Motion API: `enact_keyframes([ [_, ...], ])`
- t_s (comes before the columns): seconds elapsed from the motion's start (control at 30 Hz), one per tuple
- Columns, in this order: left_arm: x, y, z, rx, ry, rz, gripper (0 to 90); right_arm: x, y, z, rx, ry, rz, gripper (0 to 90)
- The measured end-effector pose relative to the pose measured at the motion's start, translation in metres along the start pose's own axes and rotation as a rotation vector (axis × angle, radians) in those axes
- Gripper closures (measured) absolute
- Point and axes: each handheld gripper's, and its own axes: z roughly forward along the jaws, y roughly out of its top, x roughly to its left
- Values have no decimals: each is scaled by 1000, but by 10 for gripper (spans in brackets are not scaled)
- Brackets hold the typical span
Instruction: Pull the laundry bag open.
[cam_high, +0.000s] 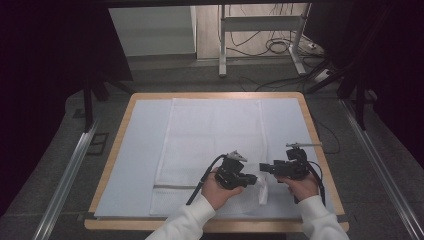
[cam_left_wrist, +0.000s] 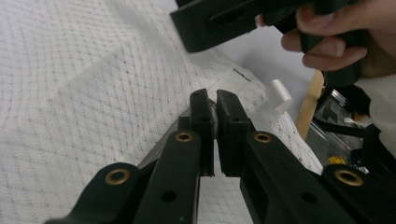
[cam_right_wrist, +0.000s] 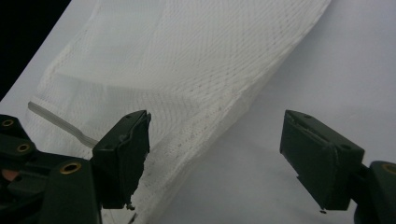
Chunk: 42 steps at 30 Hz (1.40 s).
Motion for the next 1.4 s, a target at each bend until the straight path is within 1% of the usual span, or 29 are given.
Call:
enact_keyframes([
  [0.17,0,0,1,-2,0,2,863,2,-1,9,22,10,23,252],
  [0.3,0,-1,2,4,2,5,863,4,-2,15,27,18,19,292],
  [0.37,0,-1,2,3,4,6,863,4,-2,19,33,30,25,310],
  [0.4,0,-1,2,4,6,7,863,5,-2,20,39,36,35,315],
  [0.5,0,-2,3,5,8,10,864,6,-3,26,62,51,41,338],
  [0.57,-1,-2,4,7,11,12,863,8,-4,29,70,67,36,363],
  [0.6,-1,-2,4,8,11,14,863,8,-4,30,74,65,34,384],
  [0.7,-1,-2,4,9,15,17,864,8,-4,33,86,80,42,457],
  [0.77,-1,-2,5,12,16,18,863,8,-4,35,95,103,48,518],
  [0.8,-1,-2,5,14,14,17,863,8,-5,36,96,113,46,551],
  [0.83,-1,-3,6,16,16,17,863,8,-5,36,102,120,32,584],
  [0.87,-1,-3,6,17,16,18,863,9,-5,36,102,120,19,630],
  [0.93,-1,-3,7,20,14,20,863,9,-5,36,102,121,15,710],
  [1.0,-2,-4,9,22,14,18,863,9,-5,35,100,117,-3,788],
  [1.07,-2,-5,10,26,13,17,863,9,-5,34,93,113,-20,852],
  [1.13,-1,-6,11,28,12,14,863,9,-4,33,93,122,-29,877],
  [1.23,0,-7,12,31,9,10,864,9,-5,34,105,120,-42,880],
  [1.3,2,-7,12,31,6,5,863,9,-5,34,102,122,-44,881],
  [1.4,6,-9,14,36,-5,-16,863,9,-5,33,100,128,-53,882],
])
